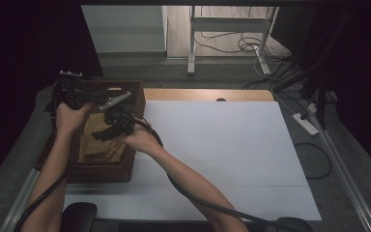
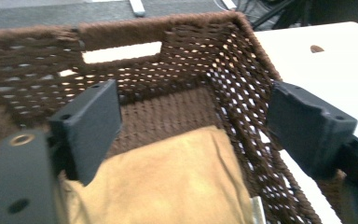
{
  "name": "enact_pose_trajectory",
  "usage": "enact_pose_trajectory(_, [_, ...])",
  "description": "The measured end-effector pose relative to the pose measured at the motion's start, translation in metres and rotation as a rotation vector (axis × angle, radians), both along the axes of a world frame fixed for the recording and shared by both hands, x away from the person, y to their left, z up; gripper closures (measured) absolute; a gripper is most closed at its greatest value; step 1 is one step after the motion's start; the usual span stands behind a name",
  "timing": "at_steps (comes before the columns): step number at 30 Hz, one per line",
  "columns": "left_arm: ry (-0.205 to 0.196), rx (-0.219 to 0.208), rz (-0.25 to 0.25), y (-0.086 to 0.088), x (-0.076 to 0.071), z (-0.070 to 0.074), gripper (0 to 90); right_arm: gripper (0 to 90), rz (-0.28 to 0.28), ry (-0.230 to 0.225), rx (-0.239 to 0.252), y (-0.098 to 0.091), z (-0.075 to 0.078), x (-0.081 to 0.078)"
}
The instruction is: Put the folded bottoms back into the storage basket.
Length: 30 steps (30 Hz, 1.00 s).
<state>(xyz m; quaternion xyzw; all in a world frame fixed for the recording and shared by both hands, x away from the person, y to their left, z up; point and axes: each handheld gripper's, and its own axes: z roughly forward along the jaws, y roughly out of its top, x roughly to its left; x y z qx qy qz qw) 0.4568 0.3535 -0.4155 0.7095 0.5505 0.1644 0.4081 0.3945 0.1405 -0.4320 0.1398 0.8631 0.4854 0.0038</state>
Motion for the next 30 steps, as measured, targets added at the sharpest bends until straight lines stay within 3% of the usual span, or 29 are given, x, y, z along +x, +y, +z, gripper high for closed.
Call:
enact_pose_trajectory(12, [0.013, -0.015, -0.066, -0.013, -0.007, -0.008, 9.2, 18.2, 0.001, 0.034, -0.023, -0.021, -0.004, 0.001])
enact_pose_trajectory(23, [-0.027, -0.016, -0.15, -0.023, -0.018, -0.014, 5.3, 12.2, -0.011, 0.063, 0.005, -0.038, -0.002, 0.003])
enact_pose_trajectory(27, [-0.051, 0.021, -0.169, -0.028, -0.024, -0.016, 3.8, 11.2, -0.014, 0.055, -0.005, -0.044, -0.004, 0.002])
enact_pose_trajectory(30, [-0.044, 0.064, -0.174, -0.032, -0.027, -0.017, 3.8, 10.4, -0.016, 0.048, -0.01, -0.046, -0.005, 0.001])
